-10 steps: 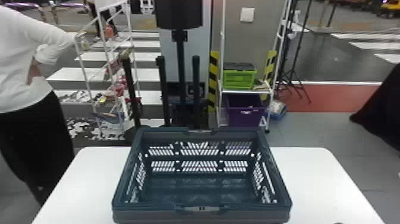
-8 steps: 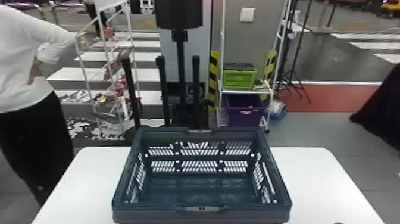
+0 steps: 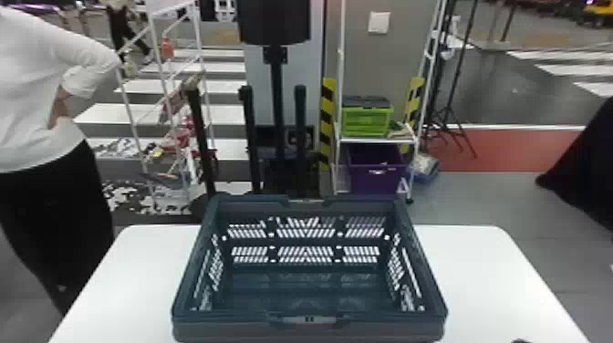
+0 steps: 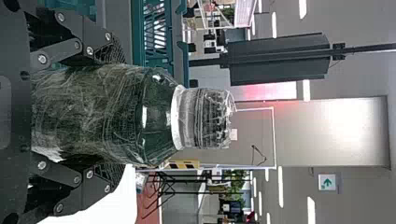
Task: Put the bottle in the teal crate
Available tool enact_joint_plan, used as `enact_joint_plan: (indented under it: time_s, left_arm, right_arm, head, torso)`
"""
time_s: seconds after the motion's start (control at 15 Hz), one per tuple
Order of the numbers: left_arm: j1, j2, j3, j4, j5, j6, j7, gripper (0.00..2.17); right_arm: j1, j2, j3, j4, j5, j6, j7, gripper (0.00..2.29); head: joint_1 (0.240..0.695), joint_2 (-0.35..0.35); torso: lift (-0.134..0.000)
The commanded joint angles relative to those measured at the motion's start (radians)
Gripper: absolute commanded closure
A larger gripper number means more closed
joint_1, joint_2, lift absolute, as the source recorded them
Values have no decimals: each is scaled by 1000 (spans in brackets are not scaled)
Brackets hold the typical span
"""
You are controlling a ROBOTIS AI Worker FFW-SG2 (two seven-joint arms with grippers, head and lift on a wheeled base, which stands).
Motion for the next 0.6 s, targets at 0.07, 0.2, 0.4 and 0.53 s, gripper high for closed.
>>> enact_joint_plan:
  time_s: [0.07,0.2,0.4,0.53]
  left_arm:
    - [0,0,0,0,0,0,0,134]
    - [0,2,0,-2,0,0,0,134]
    - [6,0,0,0,-1,0,0,134]
    - [12,0,6,-2,0,-3,0,134]
  right_arm:
    - [-6,-1,2,-64,2,24,0,2256]
    - [-43,-4,4,-124,13,110,0,2256]
    - [-144,-8,30,-187,37,321,0,2256]
    - [-236,-9,65,-201,51,472,0,2256]
  head:
    - [499,0]
    - [499,0]
    - [499,0]
    - [499,0]
  torso:
    - [0]
    - [0]
    - [0]
    - [0]
